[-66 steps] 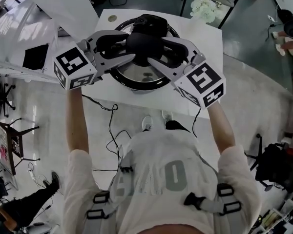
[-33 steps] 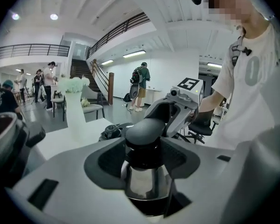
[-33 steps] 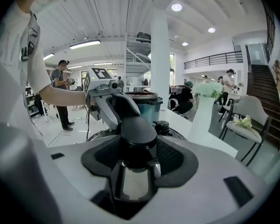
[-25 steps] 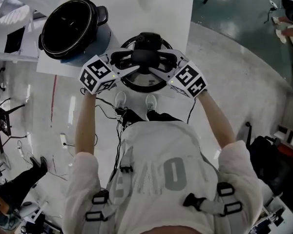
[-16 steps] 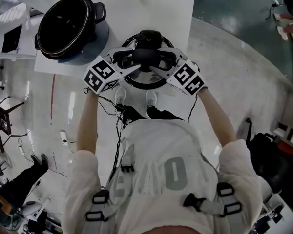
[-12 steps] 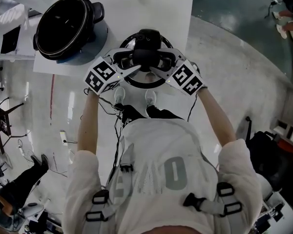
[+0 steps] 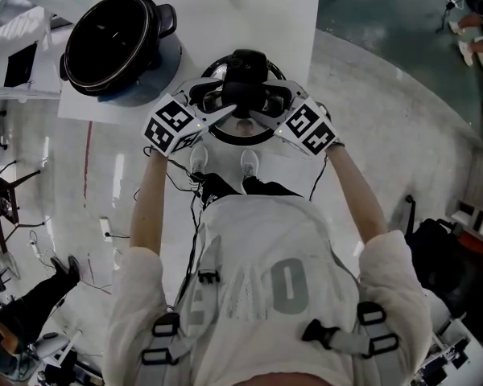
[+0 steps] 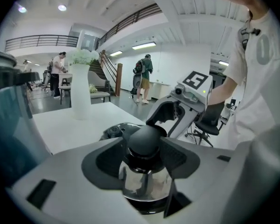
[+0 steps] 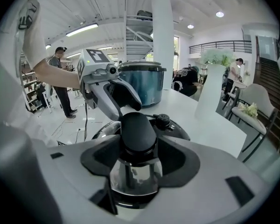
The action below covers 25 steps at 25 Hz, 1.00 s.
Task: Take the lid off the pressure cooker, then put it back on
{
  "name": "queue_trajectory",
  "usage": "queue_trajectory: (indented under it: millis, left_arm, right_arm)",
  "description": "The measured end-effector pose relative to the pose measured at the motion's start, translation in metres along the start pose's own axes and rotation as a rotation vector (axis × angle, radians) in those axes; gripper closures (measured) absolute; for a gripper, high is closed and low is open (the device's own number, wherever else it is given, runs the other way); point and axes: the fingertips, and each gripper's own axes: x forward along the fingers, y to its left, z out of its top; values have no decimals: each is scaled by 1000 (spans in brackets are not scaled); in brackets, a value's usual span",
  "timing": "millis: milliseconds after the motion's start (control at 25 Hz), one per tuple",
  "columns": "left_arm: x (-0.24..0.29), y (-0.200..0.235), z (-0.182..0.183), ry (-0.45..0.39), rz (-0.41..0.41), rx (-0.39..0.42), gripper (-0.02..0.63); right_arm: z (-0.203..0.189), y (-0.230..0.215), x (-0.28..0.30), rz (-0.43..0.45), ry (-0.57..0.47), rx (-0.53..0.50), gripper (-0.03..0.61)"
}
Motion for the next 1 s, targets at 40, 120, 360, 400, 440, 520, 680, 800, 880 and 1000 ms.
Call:
queue_trajectory:
  millis: [40, 120, 360, 400, 440, 520, 680, 800, 880, 1000]
  left_arm:
    - [-5, 4, 8, -31, 24, -9, 382]
    - [-19, 10, 30, -92, 78, -7, 380]
    - [-69, 27, 94, -264, 356, 49, 371]
    - [-80, 29, 102, -314, 428, 42, 371]
    - [-92, 28, 109, -368, 492, 31, 371]
    - [-112, 21, 120, -475, 588, 4, 371]
    - [-139, -5, 132, -612, 708, 26, 371]
    - [-152, -16, 128, -621, 778, 70, 373]
    - [-161, -15, 123, -643, 806, 42, 373]
    - [-162, -12, 115, -639, 809, 19, 373]
  right_arm:
    - [6, -1, -3, -12, -19, 7, 319]
    - [21, -6, -12, -37, -75, 35, 305]
    - [85, -37, -62, -206, -308, 106, 302]
    - [92, -41, -71, -247, -341, 120, 307]
    - [97, -44, -79, -282, -371, 139, 310]
    - [101, -43, -95, -321, -431, 178, 310]
    - [94, -32, -122, -369, -514, 245, 299]
    - [85, -26, -138, -421, -545, 268, 304]
    - [80, -25, -144, -449, -551, 267, 312]
    - [76, -22, -146, -446, -549, 268, 314]
